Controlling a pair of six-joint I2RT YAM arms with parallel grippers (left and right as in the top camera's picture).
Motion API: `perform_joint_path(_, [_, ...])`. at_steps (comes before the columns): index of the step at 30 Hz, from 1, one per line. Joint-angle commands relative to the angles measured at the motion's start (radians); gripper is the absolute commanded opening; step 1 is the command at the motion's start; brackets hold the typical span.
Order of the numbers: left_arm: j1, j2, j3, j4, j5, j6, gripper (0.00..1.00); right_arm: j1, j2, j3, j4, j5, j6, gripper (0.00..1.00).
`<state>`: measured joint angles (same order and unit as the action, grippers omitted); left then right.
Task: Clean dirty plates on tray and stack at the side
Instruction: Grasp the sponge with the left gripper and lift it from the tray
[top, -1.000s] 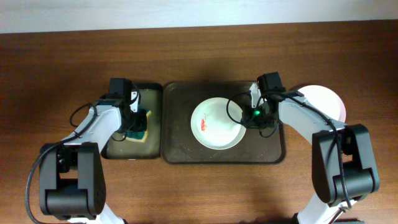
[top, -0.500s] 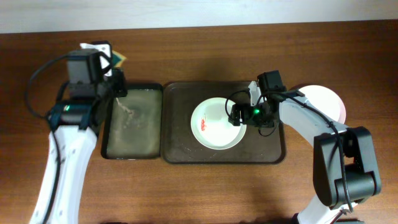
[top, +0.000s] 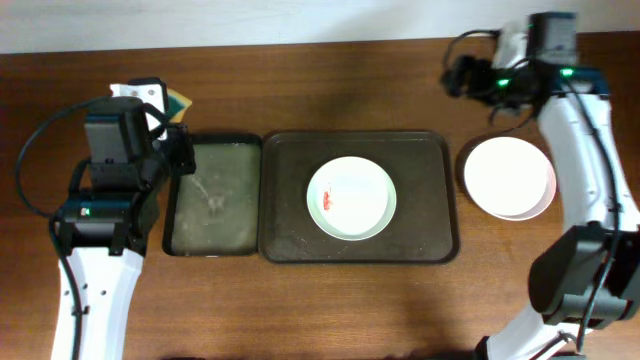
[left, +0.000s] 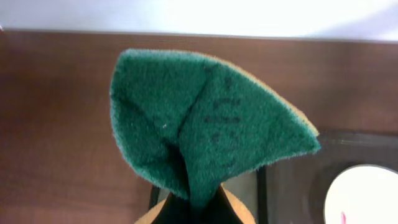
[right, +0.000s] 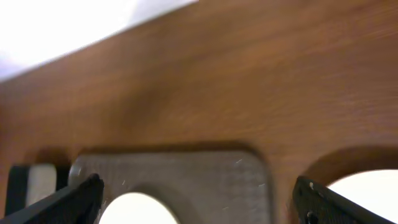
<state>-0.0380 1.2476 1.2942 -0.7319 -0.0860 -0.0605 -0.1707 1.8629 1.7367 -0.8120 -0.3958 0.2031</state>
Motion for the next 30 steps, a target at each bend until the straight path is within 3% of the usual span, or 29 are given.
perform_joint_path(1, [0.005, 0.035, 0.011, -0.053, 0.042, -0.002, 0.0, -0.084, -0.003, 0.007, -0.008, -0.012, -0.004, 0.98])
perform_joint_path(6, [0.003, 0.129, 0.01, -0.086, 0.094, -0.006, 0.0, -0.157, -0.003, 0.007, -0.008, -0.012, -0.003, 0.98])
perform_joint_path(21, [0.002, 0.404, -0.093, -0.139, 0.351, -0.007, 0.0, -0.157, -0.003, 0.007, -0.008, -0.012, -0.004, 0.98])
perform_joint_path(30, [0.002, 0.442, -0.145, -0.109, 0.36, -0.006, 0.0, -0.157, -0.003, 0.007, -0.008, -0.012, -0.003, 0.98])
